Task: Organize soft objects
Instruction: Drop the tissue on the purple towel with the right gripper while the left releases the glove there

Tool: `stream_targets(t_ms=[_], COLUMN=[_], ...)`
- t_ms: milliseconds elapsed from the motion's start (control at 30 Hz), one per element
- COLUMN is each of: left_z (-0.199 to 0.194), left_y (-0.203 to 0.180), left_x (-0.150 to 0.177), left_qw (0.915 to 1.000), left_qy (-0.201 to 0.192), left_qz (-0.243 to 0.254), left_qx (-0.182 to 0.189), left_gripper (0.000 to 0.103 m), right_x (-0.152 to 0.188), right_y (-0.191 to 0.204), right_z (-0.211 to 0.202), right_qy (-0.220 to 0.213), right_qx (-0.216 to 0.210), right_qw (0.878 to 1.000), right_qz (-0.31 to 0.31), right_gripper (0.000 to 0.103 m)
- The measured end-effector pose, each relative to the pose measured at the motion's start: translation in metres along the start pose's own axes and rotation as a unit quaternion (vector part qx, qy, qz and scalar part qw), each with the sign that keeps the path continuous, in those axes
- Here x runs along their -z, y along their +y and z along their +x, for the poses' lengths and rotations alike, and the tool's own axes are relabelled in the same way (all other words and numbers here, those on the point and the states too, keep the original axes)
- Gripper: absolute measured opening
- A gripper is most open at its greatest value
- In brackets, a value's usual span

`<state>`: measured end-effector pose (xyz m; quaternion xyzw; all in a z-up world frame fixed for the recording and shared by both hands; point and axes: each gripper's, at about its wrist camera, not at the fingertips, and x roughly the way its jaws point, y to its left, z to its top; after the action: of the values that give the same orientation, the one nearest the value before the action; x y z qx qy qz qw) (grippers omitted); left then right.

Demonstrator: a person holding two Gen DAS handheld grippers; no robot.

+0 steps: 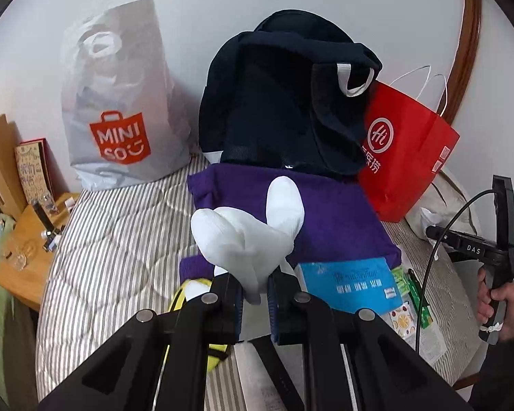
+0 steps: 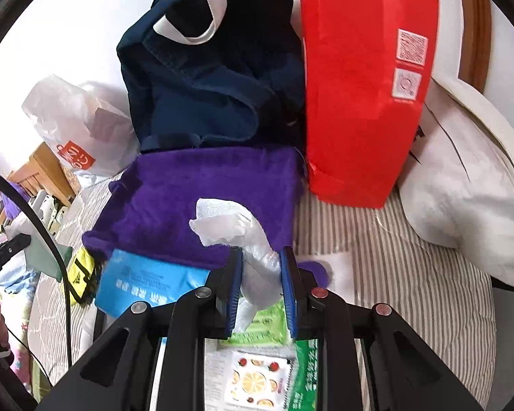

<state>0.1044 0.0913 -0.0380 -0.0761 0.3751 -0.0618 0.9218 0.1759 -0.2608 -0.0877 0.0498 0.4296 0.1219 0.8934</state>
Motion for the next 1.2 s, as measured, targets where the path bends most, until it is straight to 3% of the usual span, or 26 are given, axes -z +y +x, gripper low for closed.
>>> stream_targets(t_ms=[467, 800, 1200], left_z=[0.055, 0.113, 0.151], left_y=[-0.011, -0.012, -0.002], left_x=[-0.047, -0.068, -0.074], left_qw=[0.9998, 0.9991, 0.9977], left_qy=[0.011, 0.039, 0.067], left_qz=[0.014, 0.016, 0.005], left_qx=[0.001, -0.002, -0.009], left_gripper=[0.012, 0.012, 0.012], right_x=[-0.041, -0.069, -0.087], right_y=[0.012, 0.005, 0.019], right_z=[0.034, 0.098, 0.168], right_qy=[0.000, 0.033, 0.070], right_qx=[-0.010, -0.006, 0.017], right_qw=[1.000, 0.999, 0.997], right_qz=[-0.012, -0.019, -0.041], right_gripper=[0.022, 0.022, 0.022])
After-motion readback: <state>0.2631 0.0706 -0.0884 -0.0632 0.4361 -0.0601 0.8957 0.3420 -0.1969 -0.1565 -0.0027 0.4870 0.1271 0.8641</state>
